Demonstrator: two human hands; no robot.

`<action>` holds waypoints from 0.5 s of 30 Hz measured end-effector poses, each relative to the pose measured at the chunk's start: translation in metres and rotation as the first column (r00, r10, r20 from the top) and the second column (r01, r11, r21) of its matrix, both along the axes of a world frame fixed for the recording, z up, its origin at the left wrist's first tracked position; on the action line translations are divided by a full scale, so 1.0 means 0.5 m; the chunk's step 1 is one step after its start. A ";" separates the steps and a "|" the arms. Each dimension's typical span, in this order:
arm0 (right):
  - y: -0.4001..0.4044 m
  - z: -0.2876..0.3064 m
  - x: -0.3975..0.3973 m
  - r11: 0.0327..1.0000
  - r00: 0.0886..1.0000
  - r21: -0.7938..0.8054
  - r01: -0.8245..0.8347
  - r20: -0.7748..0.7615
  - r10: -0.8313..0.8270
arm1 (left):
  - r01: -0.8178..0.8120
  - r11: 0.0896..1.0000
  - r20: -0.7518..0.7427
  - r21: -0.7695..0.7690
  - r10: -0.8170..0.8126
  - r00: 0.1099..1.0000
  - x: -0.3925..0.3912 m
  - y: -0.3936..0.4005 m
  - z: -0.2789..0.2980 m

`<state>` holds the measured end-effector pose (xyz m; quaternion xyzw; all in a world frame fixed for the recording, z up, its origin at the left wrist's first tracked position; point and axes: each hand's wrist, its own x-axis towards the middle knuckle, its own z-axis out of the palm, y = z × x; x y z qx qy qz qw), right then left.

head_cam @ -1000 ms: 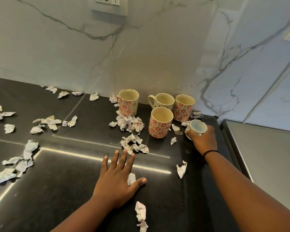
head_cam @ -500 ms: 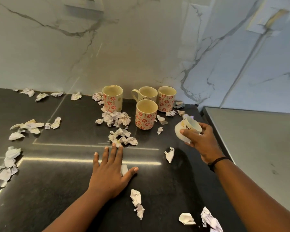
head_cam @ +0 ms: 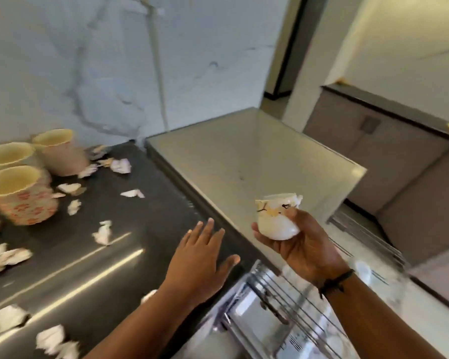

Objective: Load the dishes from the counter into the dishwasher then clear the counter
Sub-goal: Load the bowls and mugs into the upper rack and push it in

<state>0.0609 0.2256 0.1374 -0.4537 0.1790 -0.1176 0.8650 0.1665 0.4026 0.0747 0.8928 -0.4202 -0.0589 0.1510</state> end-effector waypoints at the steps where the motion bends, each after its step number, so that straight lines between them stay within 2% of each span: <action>1: -0.032 -0.006 -0.038 0.996 0.998 0.060 0.065 0.000 -0.065 | 0.085 0.996 0.022 0.016 -0.086 0.996 -0.022 -0.037 -0.006; 5: -0.156 -0.054 -0.186 0.928 0.946 0.189 0.323 -0.030 -0.323 | 0.395 0.918 0.130 0.026 -0.395 0.909 -0.108 -0.174 -0.040; 8: -0.247 -0.118 -0.284 0.875 0.898 0.205 0.439 -0.092 -0.430 | 0.646 0.764 0.141 0.003 -0.640 0.756 -0.176 -0.274 -0.070; 10: -0.302 -0.173 -0.335 0.851 0.877 0.212 0.480 -0.155 -0.456 | 0.756 0.650 0.068 0.081 -0.760 0.646 -0.224 -0.329 -0.100; 11: -0.329 -0.203 -0.358 0.839 0.865 0.217 0.498 -0.189 -0.465 | 0.772 0.616 0.010 0.157 -0.783 0.622 -0.246 -0.353 -0.122; 13: -0.377 -0.265 -0.398 0.827 0.847 0.215 0.519 -0.261 -0.463 | 0.730 0.588 -0.100 0.349 -0.751 0.653 -0.272 -0.394 -0.169; 15: -0.412 -0.324 -0.426 0.832 0.827 0.184 0.523 -0.347 -0.443 | 0.678 0.570 -0.089 0.464 -0.732 0.676 -0.273 -0.412 -0.200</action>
